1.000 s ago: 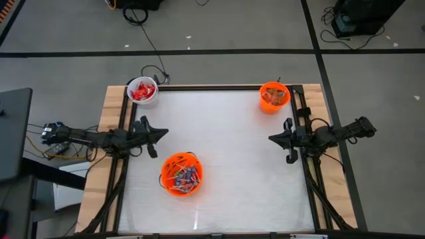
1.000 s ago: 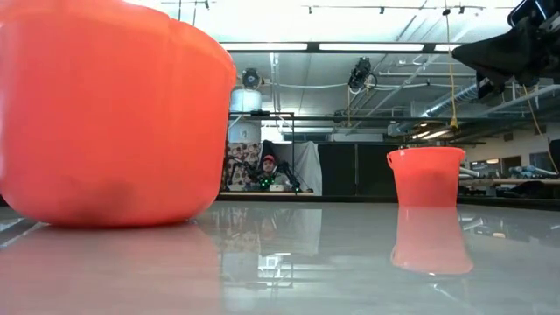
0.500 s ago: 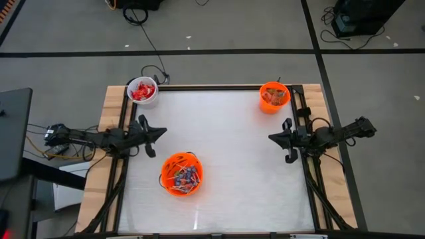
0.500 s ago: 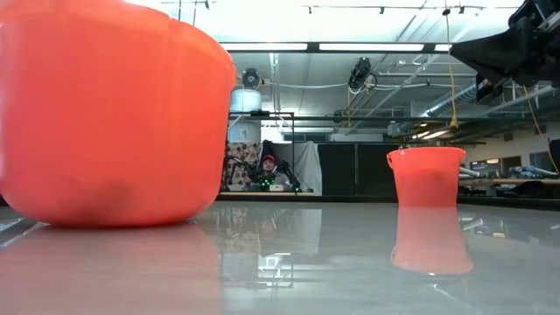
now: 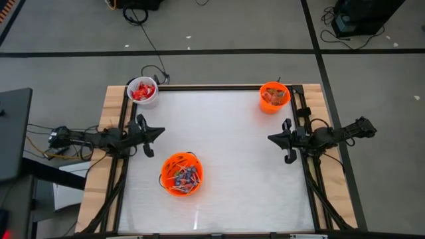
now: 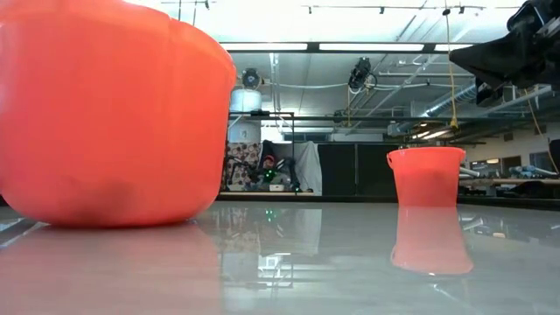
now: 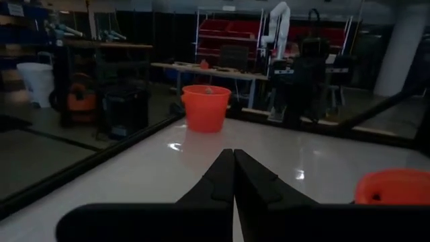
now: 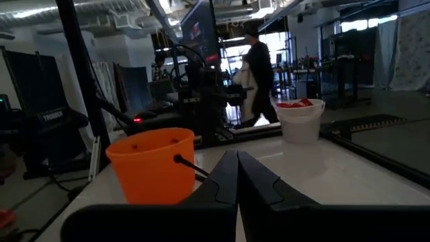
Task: Sort candy by brand, put in halloween buckets
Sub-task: Return to Home Position
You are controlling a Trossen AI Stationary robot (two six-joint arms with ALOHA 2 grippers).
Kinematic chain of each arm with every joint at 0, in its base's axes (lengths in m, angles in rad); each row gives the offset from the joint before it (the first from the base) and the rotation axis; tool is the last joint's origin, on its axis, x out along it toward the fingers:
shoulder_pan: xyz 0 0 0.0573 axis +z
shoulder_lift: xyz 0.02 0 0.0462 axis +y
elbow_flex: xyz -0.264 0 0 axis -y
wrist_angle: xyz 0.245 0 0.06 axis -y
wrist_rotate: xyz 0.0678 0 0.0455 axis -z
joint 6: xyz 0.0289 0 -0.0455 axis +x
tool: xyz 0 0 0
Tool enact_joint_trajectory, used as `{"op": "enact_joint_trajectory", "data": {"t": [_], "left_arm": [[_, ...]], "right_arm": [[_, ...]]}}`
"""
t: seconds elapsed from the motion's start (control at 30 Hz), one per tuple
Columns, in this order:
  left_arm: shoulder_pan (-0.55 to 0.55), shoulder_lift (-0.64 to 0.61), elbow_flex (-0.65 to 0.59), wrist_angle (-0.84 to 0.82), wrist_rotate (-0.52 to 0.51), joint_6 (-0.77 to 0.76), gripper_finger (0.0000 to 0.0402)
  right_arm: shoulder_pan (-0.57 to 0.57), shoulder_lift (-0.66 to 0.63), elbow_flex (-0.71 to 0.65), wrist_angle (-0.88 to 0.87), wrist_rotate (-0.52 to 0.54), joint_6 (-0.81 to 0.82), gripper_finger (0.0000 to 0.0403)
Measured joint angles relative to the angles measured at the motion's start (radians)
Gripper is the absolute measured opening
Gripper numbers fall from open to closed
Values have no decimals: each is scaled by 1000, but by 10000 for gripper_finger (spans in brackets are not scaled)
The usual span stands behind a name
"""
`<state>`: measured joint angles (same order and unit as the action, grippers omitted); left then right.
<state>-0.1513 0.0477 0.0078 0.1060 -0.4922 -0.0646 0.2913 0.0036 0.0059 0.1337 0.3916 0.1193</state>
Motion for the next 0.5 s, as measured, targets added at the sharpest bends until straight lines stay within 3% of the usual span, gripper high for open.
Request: {"op": "enact_joint_trajectory", "data": {"t": [0.5], "left_arm": [[0,-47,0,-52,119,4,10]], "right_arm": [[-1,8,0,-63,26,-3,11]]}}
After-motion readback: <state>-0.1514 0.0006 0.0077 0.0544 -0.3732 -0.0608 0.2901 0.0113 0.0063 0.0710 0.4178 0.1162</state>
